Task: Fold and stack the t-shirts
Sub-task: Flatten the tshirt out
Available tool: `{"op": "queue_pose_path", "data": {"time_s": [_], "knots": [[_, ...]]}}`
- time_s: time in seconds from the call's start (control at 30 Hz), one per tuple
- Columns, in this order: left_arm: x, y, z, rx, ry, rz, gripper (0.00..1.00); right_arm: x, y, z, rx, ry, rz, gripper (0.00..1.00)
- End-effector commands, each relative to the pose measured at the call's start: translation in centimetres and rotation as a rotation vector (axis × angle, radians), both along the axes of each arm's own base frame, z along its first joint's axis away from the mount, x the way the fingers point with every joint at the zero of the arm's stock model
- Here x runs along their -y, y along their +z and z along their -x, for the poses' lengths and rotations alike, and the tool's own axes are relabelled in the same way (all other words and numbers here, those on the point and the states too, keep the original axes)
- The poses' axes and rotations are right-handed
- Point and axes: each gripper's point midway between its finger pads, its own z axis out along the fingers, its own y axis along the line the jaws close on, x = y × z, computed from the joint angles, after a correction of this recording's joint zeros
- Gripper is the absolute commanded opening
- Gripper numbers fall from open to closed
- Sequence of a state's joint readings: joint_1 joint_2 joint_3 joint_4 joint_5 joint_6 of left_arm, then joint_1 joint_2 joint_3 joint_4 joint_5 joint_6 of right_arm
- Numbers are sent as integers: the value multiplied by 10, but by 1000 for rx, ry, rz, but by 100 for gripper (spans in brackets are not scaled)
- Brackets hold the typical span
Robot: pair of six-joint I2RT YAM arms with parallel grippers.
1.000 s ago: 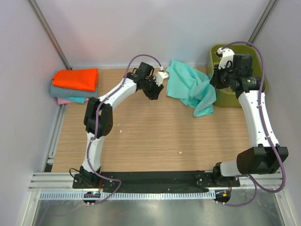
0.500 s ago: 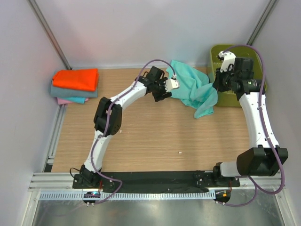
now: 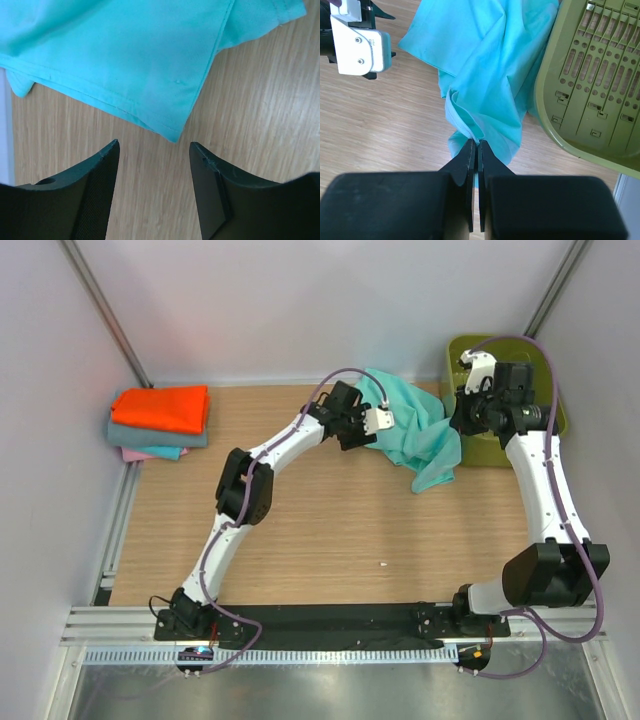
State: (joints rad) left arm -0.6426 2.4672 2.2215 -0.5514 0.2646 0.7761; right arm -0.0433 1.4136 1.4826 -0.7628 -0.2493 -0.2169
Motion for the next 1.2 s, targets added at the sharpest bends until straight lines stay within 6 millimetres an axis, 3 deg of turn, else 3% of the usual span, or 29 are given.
{"op": "queue_pose_path", "data": {"time_s": [0.0,0.37,0.87,1.17], "knots": [[11,18,-13,57,-20,47,59,3,16,-13,72,2,15,1],[22,13,-12,55,-35,54,59,8,11,-16,65,-3,26,1],[21,-14,-8,11,-34,18,56,11,6,-19,58,-14,29,1],[20,-18,-5,-18,-40,8,43,13,3,-22,49,-18,28,1]]}}
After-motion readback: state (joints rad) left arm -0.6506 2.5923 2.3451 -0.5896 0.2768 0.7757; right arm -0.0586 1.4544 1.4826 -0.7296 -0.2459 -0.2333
